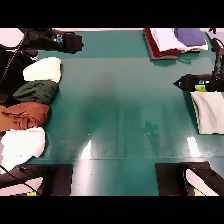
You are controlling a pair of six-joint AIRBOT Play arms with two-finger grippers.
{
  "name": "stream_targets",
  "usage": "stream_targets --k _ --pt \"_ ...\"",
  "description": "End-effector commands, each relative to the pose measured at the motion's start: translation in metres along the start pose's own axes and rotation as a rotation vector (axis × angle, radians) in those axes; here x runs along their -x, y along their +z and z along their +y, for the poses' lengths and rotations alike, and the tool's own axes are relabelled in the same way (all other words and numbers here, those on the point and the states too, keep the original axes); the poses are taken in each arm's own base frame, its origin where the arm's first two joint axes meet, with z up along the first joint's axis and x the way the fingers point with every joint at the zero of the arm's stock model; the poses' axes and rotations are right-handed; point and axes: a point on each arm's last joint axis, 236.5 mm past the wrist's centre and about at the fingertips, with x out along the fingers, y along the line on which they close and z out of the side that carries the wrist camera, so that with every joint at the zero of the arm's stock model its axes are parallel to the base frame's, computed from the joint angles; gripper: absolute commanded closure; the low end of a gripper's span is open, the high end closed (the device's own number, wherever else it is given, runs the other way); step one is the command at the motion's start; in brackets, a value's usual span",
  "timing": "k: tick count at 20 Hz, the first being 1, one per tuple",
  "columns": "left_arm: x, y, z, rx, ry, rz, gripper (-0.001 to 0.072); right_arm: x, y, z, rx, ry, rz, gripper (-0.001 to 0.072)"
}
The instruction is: Fold the shirts.
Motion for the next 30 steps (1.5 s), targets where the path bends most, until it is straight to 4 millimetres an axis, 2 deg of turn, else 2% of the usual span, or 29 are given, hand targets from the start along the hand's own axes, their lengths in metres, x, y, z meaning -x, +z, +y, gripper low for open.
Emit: stream_targets --k 1,12,14,15,16,17,18,19,21,23,25,28,30 --pt "0.000 0.000 0.000 0.000 0.000 0.000 0.0684 0.000 0.001 0.001 0.002 0.001 -0.002 0.0693" --pt "0.000 0.000 0.000 0.002 -0.001 0.000 0.0684 0.000 0.000 0.001 0.002 0.001 0.000 0.0693" --pt "0.000 0.003 -0.004 0.014 -0.018 -0.013 0.0684 0.000 0.000 0.001 0.002 0.001 0.001 0.0693" --pt "0.000 0.010 0.001 -0.021 0.002 -0.042 0.0682 0.000 0.000 0.001 0.002 0.001 0.000 0.0693" --pt "0.001 0.017 0.015 -0.058 0.059 -0.070 0.0490 0.000 0.000 0.001 0.001 0.002 0.001 0.0693" --pt "0.003 0.023 0.034 -0.060 0.123 -0.091 0.0089 0.000 0.000 0.001 0.002 0.001 0.001 0.0693" --pt "0.005 0.026 0.061 -0.040 0.206 -0.100 0.0010 0.000 0.000 0.001 0.002 0.001 0.001 0.0693" --pt "0.007 0.024 0.094 -0.034 0.302 -0.093 0.0036 0.000 0.000 0.001 0.002 0.001 -0.001 0.0693" --pt "0.007 0.011 0.160 -0.009 0.446 -0.047 0.0036 0.000 0.000 0.001 0.001 0.001 -0.002 0.0693" --pt "-0.003 -0.016 0.221 0.052 0.532 0.029 0.0036 -0.001 -0.001 0.000 -0.001 0.001 0.001 0.0693" --pt "-0.017 -0.051 0.278 0.119 0.596 0.110 0.0035 -0.005 -0.007 -0.002 -0.008 0.001 0.019 0.0693" --pt "-0.043 -0.110 0.345 0.204 0.655 0.225 0.0035 -0.009 -0.014 -0.004 -0.018 0.000 0.037 0.0694" --pt "-0.058 -0.141 0.374 0.237 0.673 0.266 0.0035 -0.009 -0.014 -0.004 -0.018 0.001 0.035 0.0694"
